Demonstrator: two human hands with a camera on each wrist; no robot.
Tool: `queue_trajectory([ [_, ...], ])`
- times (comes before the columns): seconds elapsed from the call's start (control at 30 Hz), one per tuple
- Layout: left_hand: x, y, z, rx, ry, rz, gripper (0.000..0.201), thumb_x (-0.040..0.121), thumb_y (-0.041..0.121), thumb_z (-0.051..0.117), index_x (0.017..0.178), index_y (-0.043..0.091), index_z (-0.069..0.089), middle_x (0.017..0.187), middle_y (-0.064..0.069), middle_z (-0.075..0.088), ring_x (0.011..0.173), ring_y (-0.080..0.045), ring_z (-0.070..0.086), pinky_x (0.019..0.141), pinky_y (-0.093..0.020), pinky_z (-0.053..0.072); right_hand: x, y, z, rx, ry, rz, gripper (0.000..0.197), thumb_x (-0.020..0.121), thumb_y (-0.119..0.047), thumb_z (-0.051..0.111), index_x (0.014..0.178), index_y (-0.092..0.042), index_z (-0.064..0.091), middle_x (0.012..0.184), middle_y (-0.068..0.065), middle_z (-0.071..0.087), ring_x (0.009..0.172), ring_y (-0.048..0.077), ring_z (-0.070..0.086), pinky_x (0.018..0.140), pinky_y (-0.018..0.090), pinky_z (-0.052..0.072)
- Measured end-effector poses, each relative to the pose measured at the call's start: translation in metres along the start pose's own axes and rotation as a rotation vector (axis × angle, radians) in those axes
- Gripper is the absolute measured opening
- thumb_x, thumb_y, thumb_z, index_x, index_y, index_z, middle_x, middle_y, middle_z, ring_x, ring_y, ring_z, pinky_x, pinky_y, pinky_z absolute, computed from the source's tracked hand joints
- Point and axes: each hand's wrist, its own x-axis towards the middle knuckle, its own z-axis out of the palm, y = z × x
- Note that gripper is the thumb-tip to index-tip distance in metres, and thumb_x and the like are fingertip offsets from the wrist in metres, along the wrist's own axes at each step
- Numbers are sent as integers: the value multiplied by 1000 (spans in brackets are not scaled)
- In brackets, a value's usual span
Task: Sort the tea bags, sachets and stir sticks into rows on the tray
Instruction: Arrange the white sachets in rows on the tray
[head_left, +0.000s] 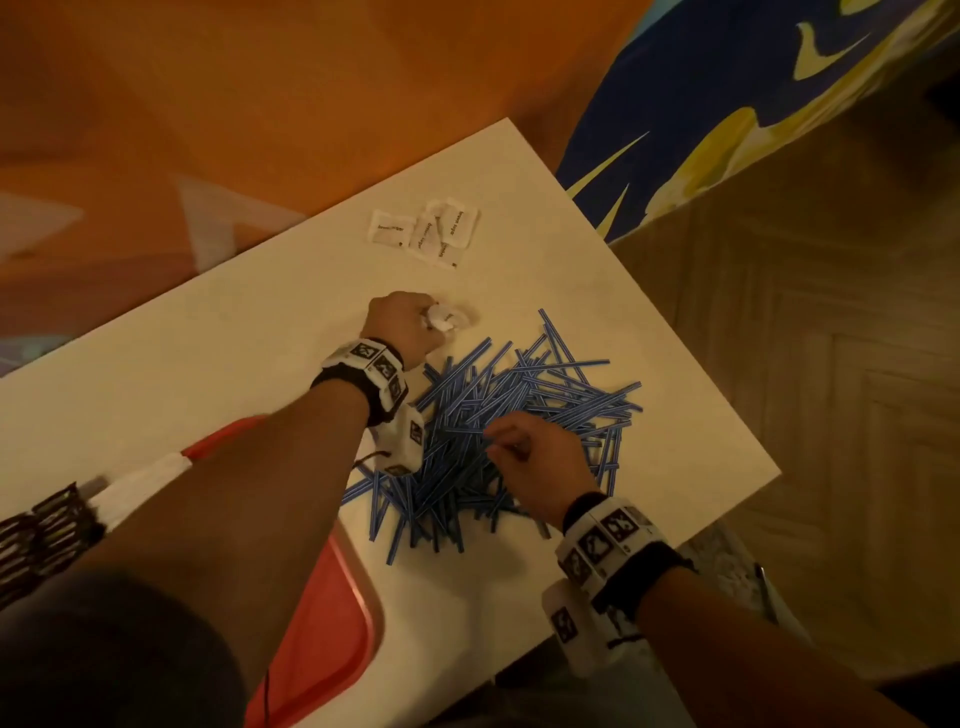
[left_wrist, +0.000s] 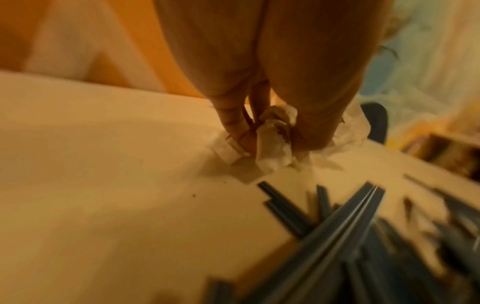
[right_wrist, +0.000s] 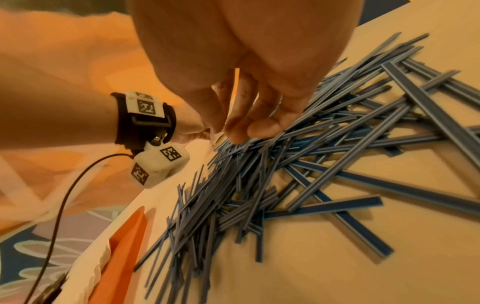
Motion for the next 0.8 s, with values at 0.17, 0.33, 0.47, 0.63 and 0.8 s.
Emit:
queue_trajectory([
  [0.17, -45, -17, -7, -500, -14, -127, 29, 77, 21, 78, 106, 21, 75, 87, 6, 73, 86, -17, 66, 81, -30, 54, 6, -27, -4, 58, 26, -36, 9, 92, -19, 65, 99, -26, 66, 89, -13, 65, 83, 0, 61, 81, 17, 51],
  [0.33, -100, -27, -27, -1044, -10, -263, 23, 84, -4, 68, 96, 14, 74, 83, -13, 67, 81, -29, 58, 79, -42, 46, 10, -69, 11, 347, 6, 75, 12, 91, -35, 66, 99, -27, 62, 111, -1, 67, 100, 17, 65, 91, 40, 55],
  [0.47, -150, -30, -45, -1147, 21, -205, 25, 86, -12, 60, 91, 10, 70, 75, -6, 69, 72, -24, 64, 71, -36, 52, -9, -110, 31, 710, -242, 196, 26, 98, -36, 57, 116, -18, 57, 116, 12, 62, 100, 33, 66, 89, 45, 57],
  [0.63, -203, -61, -61, -780, 191, -69, 19, 84, -4, 62, 90, 12, 69, 82, -1, 70, 79, -20, 65, 78, -44, 55, -36, -146, 69, 717, -304, 164, 32, 93, -27, 66, 116, -7, 60, 106, 20, 68, 72, 31, 69, 59, 33, 58],
  [0.8, -251, -93, -79, -726, 235, -48, 21, 81, -4, 57, 92, 12, 65, 85, -3, 67, 74, -9, 64, 69, -32, 53, -67, -166, 109, 660, -378, 176, 25, 92, -15, 67, 115, -6, 59, 98, 17, 69, 70, 28, 67, 61, 35, 56],
])
